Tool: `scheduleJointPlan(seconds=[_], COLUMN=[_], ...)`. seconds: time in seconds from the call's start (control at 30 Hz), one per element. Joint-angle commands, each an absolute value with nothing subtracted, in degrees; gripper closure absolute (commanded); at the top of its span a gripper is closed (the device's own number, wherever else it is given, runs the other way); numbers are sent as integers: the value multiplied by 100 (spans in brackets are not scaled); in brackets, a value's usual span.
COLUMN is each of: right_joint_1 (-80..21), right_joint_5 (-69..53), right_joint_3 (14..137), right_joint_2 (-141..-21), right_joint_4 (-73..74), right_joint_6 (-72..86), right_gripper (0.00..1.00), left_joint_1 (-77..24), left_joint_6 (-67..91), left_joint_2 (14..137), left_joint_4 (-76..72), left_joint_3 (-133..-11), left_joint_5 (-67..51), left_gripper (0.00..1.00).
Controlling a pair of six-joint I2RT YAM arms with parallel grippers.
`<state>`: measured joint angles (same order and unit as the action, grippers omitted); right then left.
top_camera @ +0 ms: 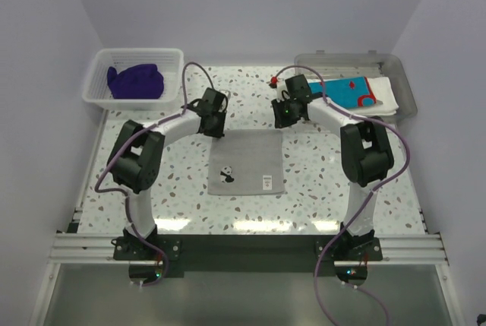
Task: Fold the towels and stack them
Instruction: Fold the towel
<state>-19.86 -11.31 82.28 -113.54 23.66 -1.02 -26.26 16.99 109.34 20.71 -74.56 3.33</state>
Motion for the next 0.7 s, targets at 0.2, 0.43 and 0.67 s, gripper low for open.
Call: scheduleJointPlan(seconds=[0.2,0.43,0.67], right_joint_1=[-1969,-1960,-1916], right_joint_5=[-1090,-1055,-1274], right_joint_3=[8622,8929,9719], right_joint_2=[-11522,-11531,-11970], right_joint_4=[2540,2944,3831], right_joint_6=[-465,-1274,-2283], right_gripper=[79,74,66], left_joint_1=[-2619,-2628,-2461], left_joint_6=[1433,1030,36], left_joint_2=[11417,11023,10819], left_joint_4=[2092,1960,1512], left_joint_3=[-7866,-7998,-7822], left_joint_5=[1466,1380,969], left_gripper=[77,45,25])
